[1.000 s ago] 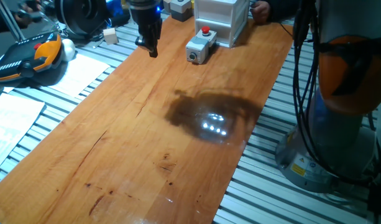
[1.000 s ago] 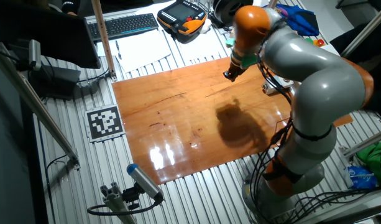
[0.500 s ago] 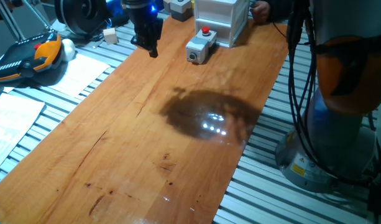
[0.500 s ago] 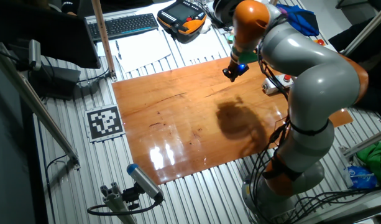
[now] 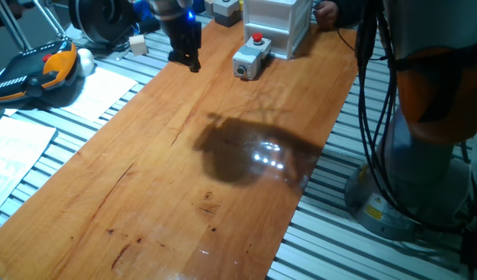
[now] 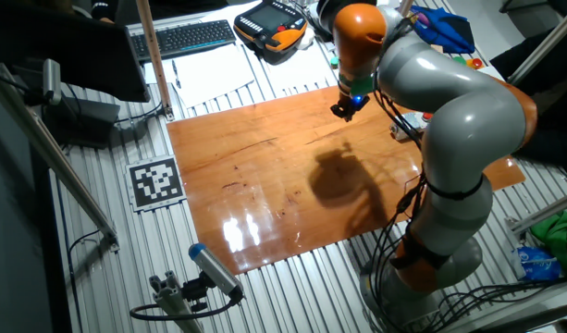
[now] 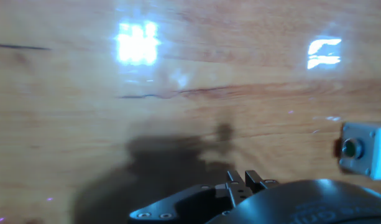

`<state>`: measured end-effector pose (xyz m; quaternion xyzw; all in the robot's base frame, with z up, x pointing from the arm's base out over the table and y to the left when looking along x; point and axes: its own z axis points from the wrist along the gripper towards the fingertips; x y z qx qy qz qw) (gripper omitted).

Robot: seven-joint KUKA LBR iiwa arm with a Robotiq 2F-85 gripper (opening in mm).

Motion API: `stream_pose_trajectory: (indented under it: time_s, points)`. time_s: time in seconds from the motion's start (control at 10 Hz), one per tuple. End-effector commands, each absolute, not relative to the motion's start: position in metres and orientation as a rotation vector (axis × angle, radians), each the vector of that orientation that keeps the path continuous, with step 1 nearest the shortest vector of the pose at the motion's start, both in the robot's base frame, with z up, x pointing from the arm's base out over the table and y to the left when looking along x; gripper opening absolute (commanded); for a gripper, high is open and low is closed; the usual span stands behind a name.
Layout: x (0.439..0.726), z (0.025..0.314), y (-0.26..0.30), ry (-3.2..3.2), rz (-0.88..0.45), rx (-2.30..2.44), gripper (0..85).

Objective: Press the button horizontally

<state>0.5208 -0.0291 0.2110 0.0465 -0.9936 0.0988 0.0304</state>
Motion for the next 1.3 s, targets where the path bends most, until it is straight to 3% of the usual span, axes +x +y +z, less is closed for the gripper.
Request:
stream_pose_trajectory:
  time_s: [0.0,0.1,0.7,1.2]
  points:
    - [0.523,0.202,-0.042,-3.058,0.321,0.161,17.0]
    - [0.523,0.193,-0.055,-3.066,0.327,0.194,0.0]
    - [0.515,0.128,-0.126,-3.120,0.366,0.364,0.0]
    - [0.525,0.140,-0.125,-3.046,0.398,0.326,0.0]
